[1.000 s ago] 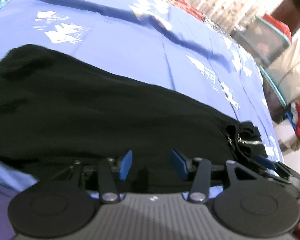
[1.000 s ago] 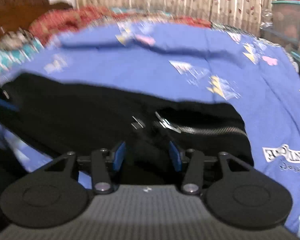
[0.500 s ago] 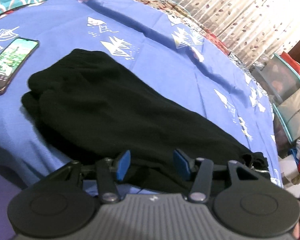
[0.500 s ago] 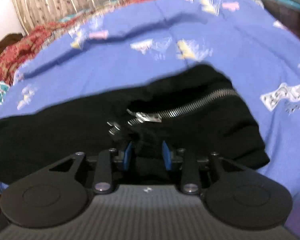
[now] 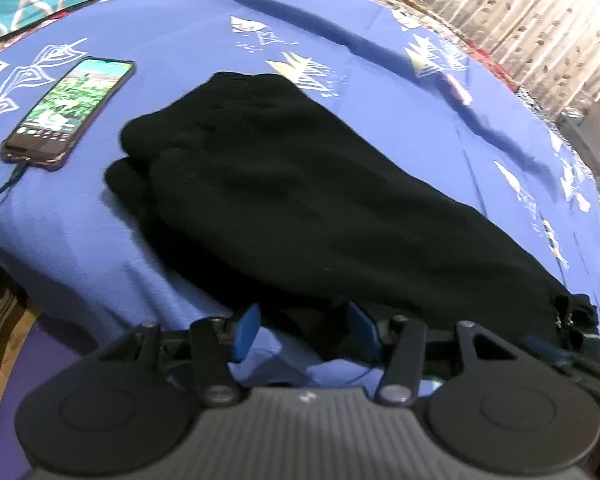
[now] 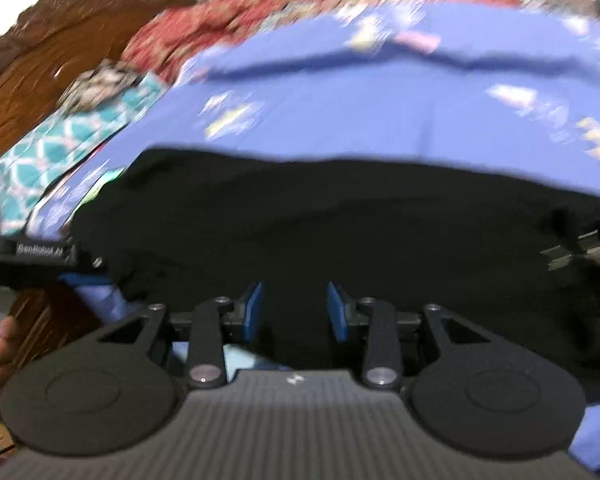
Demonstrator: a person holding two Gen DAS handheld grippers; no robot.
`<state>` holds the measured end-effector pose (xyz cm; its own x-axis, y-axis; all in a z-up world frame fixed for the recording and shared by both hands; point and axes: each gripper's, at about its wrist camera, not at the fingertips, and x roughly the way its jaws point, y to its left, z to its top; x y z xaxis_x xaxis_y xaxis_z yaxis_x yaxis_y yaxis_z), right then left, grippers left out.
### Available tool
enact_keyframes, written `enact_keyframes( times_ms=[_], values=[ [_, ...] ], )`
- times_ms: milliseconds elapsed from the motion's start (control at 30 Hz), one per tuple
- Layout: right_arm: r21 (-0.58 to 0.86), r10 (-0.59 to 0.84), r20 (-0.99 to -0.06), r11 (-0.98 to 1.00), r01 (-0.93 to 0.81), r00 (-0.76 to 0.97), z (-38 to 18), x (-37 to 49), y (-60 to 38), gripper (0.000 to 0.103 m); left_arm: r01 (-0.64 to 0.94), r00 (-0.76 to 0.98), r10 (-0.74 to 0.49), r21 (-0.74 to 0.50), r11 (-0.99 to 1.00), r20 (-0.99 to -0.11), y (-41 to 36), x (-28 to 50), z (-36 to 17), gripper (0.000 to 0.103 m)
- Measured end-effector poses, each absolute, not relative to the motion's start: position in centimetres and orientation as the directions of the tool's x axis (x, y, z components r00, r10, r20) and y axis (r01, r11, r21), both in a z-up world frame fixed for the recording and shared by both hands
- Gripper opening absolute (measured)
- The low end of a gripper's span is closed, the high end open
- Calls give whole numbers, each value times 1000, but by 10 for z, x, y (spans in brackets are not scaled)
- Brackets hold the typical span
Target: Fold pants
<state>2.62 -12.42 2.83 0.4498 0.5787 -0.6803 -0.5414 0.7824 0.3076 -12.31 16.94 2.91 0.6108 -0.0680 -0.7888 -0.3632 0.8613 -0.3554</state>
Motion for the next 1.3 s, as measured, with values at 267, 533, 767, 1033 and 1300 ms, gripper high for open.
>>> enact_keyframes(
  times_ms=[267, 533, 767, 1033, 1300],
  values=[
    [410, 577, -737, 796, -446, 352, -1, 48, -112, 38, -407, 585, -8, -302, 862, -811, 189, -129, 25, 54],
    [414, 572, -730, 806, -424, 375, -1, 21, -122, 42, -423, 580, 6, -295, 857, -814, 199, -130, 20, 55],
    [425, 578, -725, 804, -417, 375, 0, 19, -120, 52, -417, 578, 12, -283, 864, -816, 201, -130, 18, 58],
    [441, 595, -714, 792, -422, 369, 1, 18, -116, 64, -417, 573, 15, -275, 866, -819, 204, -130, 14, 63],
    [470, 621, -696, 774, -425, 360, 0, 19, -120, 72, -417, 567, 45, -240, 877, -822, 199, -129, 13, 65]
  ],
)
